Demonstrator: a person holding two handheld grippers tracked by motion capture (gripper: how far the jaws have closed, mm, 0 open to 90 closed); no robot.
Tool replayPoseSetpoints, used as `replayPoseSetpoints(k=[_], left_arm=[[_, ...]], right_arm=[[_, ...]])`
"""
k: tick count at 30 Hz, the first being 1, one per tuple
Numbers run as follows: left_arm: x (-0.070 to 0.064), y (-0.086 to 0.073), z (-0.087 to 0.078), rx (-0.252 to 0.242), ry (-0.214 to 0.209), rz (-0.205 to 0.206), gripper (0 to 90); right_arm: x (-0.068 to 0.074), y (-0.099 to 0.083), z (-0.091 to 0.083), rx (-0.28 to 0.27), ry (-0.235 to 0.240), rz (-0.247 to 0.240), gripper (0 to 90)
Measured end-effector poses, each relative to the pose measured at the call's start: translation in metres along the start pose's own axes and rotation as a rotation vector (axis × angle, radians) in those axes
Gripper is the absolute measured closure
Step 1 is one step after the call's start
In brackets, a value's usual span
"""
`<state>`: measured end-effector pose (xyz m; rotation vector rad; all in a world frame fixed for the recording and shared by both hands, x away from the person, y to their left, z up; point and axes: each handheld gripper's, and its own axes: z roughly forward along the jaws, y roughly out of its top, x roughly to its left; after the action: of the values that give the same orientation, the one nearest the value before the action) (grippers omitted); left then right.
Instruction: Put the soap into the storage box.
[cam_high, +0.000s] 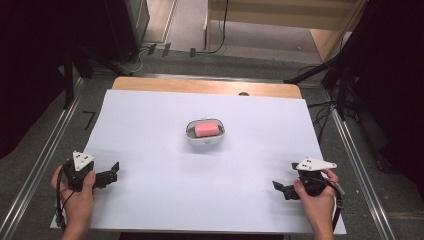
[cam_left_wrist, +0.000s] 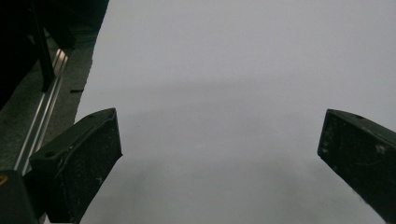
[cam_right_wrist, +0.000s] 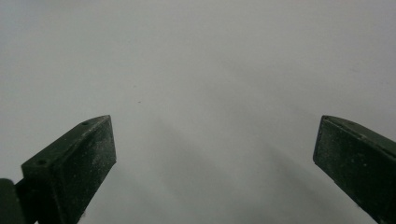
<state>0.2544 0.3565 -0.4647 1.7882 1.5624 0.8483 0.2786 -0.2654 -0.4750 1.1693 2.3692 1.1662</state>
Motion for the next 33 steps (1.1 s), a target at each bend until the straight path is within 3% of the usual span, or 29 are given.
replayPoseSetpoints(k=[16,21,25,27,33], left_arm=[[0.0,0.0,0.0,-0.001,0.003,0.005,0.1],[0.0,0.0,0.0,0.004,0.004,0.005,0.1],[0.0,0.001,0.001,0.01,0.004,0.0,0.1],[0.0,0.001,0.001,0.01,0.005,-0.001,0.1],[0.001,0.0,0.001,0.007,-0.001,-0.005,0.1]], right_arm=[[-0.013,-0.046,-0.036,-0.112,-0.038,0.111,0.0],[-0.016,-0.057,-0.049,-0.173,-0.051,0.146,0.0],[-0.019,-0.062,-0.052,-0.229,-0.055,0.188,0.1],[-0.02,-0.064,-0.052,-0.241,-0.066,0.207,6.3],[-0.019,-0.068,-0.055,-0.284,-0.074,0.216,8.3]])
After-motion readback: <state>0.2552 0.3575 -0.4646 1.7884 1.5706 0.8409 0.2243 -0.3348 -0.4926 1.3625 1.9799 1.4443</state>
